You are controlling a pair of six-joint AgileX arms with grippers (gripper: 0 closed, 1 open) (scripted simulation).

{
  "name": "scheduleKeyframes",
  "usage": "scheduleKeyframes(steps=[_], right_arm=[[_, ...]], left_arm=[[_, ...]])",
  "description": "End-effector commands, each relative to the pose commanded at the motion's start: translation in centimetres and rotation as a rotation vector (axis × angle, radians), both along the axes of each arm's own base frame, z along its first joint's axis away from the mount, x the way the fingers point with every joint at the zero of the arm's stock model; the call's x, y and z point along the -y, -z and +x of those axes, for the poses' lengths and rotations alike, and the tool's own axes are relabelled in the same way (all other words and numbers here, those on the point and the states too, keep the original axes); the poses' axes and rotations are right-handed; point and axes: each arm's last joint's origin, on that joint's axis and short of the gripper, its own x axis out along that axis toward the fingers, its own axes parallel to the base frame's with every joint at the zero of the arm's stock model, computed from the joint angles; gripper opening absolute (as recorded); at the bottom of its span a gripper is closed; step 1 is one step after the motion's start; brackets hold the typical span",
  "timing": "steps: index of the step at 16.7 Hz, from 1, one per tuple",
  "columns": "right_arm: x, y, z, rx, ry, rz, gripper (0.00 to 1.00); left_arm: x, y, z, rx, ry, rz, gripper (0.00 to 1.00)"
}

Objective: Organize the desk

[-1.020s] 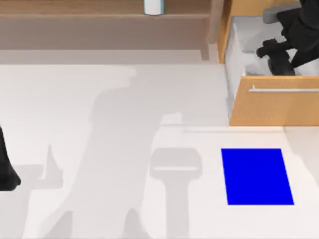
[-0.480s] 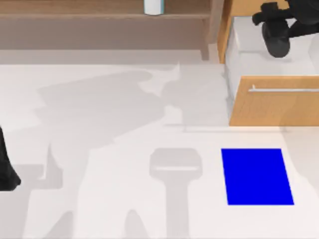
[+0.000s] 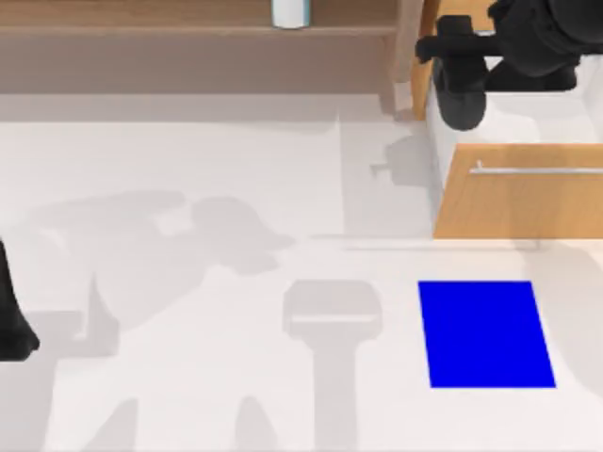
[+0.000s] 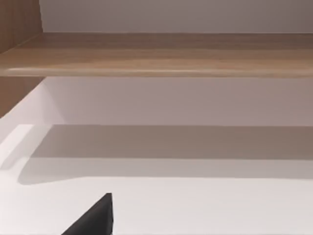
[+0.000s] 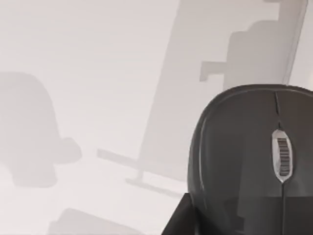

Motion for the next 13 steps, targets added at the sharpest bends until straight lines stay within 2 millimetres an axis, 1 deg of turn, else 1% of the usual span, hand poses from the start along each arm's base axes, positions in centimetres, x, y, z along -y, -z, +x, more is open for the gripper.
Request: scheduleKeyframes(steps=[3, 6, 9, 13], right_arm=[[-1.5, 1.4, -2.5, -0.046, 0.009, 0.016, 0.0], [-2.3, 3.8, -4.6, -0.118, 0.037, -0.006, 0.0], [-2.1, 7.1, -6.0, -0.205, 0.087, -0.065, 0.0], [-1.0, 11.4, -7.2, -0.315, 0.157, -0.17, 0.0]], left_arm=[[0.0, 0.0, 0.0, 0.0, 0.0, 0.0, 1.0], [0.0, 0.0, 0.0, 0.0, 0.0, 0.0, 1.0], [0.0, 0.0, 0.0, 0.0, 0.0, 0.0, 1.0], [0.0, 0.0, 0.0, 0.0, 0.0, 0.0, 1.0]])
